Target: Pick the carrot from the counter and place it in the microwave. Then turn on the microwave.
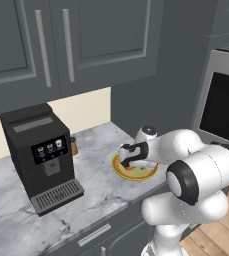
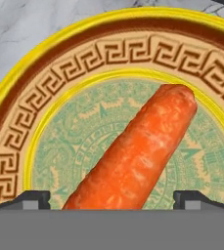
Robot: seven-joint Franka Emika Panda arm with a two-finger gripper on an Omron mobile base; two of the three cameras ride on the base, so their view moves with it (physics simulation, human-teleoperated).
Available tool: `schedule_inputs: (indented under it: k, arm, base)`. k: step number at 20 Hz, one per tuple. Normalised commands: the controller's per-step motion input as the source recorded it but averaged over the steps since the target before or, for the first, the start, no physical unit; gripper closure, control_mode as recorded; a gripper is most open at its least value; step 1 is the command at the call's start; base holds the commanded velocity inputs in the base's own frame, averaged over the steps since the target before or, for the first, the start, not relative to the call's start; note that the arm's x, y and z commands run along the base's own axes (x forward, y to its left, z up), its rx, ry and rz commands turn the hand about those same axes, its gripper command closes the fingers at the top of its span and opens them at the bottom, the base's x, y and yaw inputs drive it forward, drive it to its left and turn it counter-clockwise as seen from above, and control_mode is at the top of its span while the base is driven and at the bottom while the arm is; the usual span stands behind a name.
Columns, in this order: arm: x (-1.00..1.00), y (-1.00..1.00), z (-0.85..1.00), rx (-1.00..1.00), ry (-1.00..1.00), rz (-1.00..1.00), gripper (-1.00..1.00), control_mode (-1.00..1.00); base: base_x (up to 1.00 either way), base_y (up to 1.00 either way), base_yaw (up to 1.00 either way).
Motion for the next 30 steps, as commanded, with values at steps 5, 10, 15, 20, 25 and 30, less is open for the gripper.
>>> schedule_inputs:
  k: [5, 10, 15, 20, 25, 30]
  arm:
    - [0.08, 0.01, -0.22, 0.01, 0.00, -0.02, -1.00, -1.00]
    - [0.00, 0.01, -0.05, 0.00, 0.02, -0.01, 1.00, -1.00]
    - [-0.04, 0.00, 0.00, 0.00, -0.03, 0.00, 1.00, -1.00]
    - [-0.12, 0.00, 0.07, 0.00, -0.10, 0.00, 1.00, -1.00]
    - [-0.22, 0.00, 0.18, 0.00, -0.11, 0.00, 1.00, -1.00]
    - [-0.23, 0.00, 0.23, 0.00, -0.09, 0.00, 1.00, -1.00]
  base:
    - [0.00, 0.00, 0.00]
    - [0.00, 0.00, 0.00]
    - [0.00, 0.00, 0.00]
    - [0.00, 0.00, 0.00]
    - [0.00, 0.00, 0.00]
    - [0.00, 0.00, 0.00]
